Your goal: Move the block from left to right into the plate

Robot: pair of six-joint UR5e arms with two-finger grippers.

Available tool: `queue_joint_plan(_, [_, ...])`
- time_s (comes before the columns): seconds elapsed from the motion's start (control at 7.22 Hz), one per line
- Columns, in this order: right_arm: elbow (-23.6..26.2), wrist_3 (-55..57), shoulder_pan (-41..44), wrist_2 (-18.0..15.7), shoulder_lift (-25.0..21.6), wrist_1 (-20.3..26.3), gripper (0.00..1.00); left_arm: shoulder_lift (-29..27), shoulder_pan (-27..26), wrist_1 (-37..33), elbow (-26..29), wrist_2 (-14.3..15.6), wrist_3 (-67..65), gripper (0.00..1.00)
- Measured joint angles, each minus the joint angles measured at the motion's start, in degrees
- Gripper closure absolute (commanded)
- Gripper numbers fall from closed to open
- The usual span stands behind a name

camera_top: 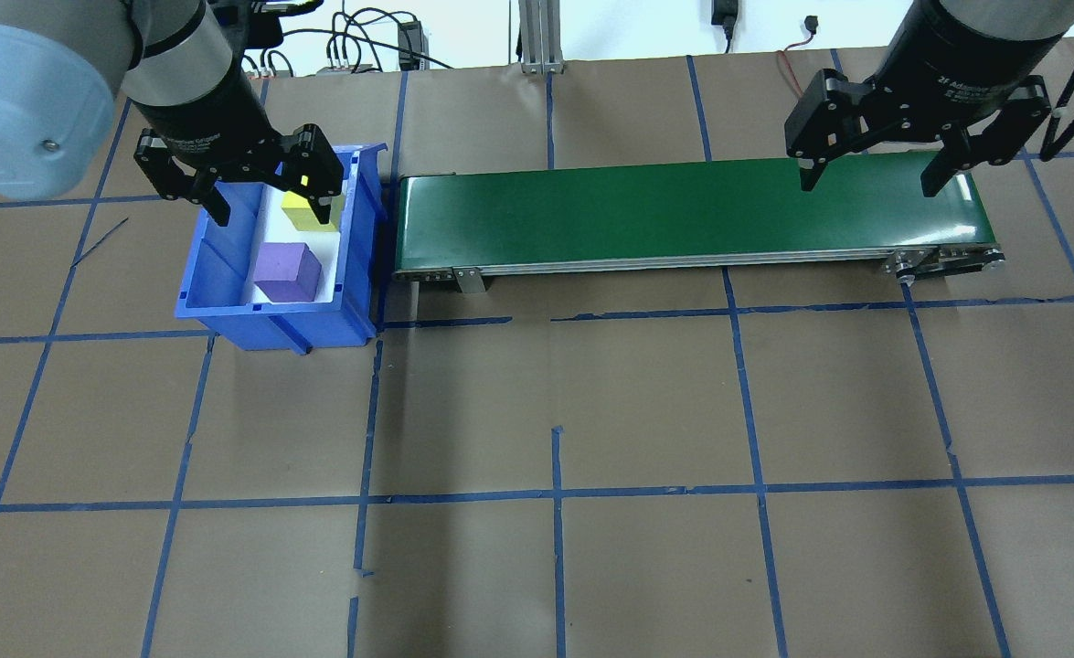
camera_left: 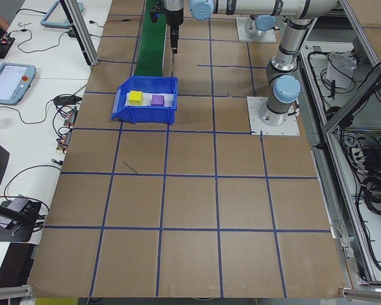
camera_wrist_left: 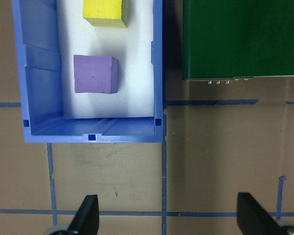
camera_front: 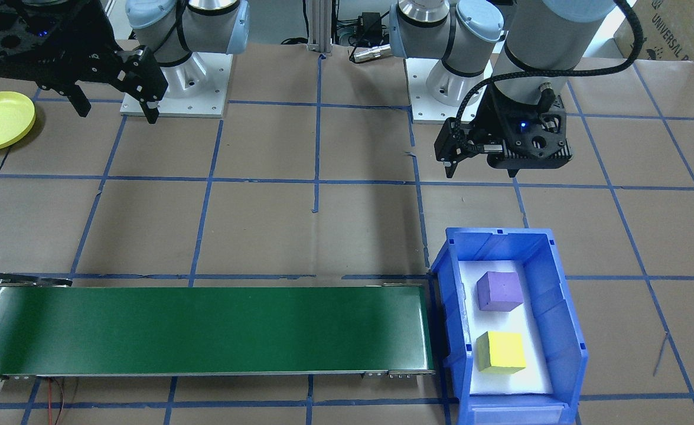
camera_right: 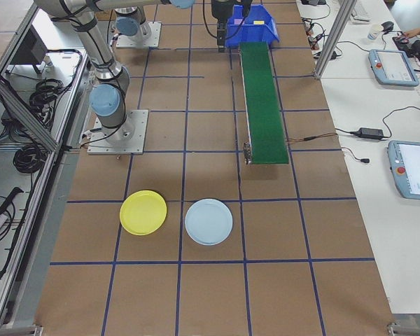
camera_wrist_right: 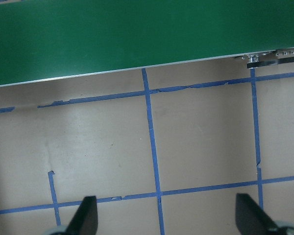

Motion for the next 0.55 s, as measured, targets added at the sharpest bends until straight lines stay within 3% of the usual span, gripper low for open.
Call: queue_joint_plan(0.55, [0.0, -0.01, 0.0, -0.05, 0.0, 0.0, 0.0, -0.75, 3.44, 2.15, 0.27, 0.23, 2.18, 0.0])
